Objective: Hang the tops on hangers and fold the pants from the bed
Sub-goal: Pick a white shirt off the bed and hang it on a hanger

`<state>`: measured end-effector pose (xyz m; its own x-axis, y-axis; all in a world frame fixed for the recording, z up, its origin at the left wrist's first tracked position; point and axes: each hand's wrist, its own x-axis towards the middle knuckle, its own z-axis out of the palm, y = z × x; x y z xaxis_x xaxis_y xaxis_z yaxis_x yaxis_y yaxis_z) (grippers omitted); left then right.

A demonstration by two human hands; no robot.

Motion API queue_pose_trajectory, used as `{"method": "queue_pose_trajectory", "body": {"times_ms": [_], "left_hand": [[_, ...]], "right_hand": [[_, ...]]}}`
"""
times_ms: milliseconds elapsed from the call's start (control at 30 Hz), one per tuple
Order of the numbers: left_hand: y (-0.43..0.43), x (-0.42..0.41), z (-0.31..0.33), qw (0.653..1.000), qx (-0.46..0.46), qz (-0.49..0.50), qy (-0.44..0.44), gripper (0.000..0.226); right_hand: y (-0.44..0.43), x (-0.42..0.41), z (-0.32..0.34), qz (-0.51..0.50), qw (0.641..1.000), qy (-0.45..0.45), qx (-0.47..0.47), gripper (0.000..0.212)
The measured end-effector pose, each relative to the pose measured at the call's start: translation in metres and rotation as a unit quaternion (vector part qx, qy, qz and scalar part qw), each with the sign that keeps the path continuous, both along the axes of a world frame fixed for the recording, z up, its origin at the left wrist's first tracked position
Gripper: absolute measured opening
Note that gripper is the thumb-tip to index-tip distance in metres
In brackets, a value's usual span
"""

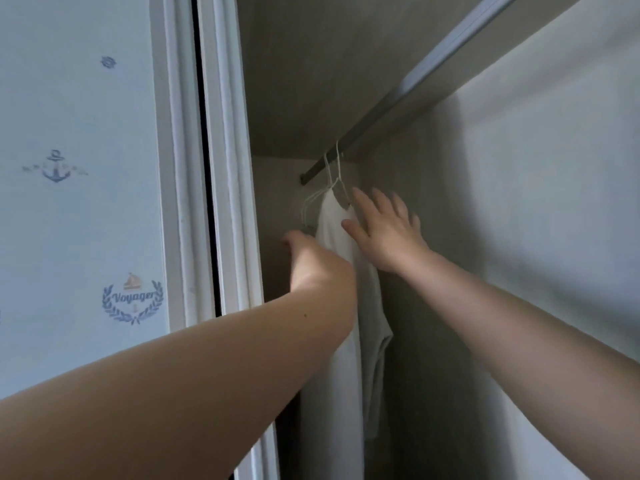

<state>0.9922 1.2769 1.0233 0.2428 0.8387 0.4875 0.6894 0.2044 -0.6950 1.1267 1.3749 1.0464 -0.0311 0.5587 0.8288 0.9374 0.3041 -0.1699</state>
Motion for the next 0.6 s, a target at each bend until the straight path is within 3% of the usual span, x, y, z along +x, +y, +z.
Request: {"method": "queue_pose_trajectory", "body": {"times_ms": [100, 233, 400, 600], "left_hand": [[-0.027, -0.009, -0.011, 0.996, 0.047, -0.048, 0.061, 0.066], [-0.067, -0.04, -0.029, 0.977, 0.105, -0.165, 0.085, 0.088], [-0.123, -0.101, -0.057, 0.97, 0.118, -0.202, 0.06, 0.088], [-0.2, -0.206, -0.097, 0.959, 0.135, -0.245, -0.045, 0.087]], "right_hand": [[-0.031, 0.013, -0.018, -0.076, 0.995, -0.059, 0.026, 0.069], [-0.077, 0.013, -0.039, -0.115, 0.988, -0.099, 0.039, 0.07], [-0.141, -0.016, -0.068, -0.111, 0.987, -0.108, 0.038, 0.07], [-0.228, -0.096, -0.11, -0.058, 0.991, -0.117, 0.024, 0.071]]}}
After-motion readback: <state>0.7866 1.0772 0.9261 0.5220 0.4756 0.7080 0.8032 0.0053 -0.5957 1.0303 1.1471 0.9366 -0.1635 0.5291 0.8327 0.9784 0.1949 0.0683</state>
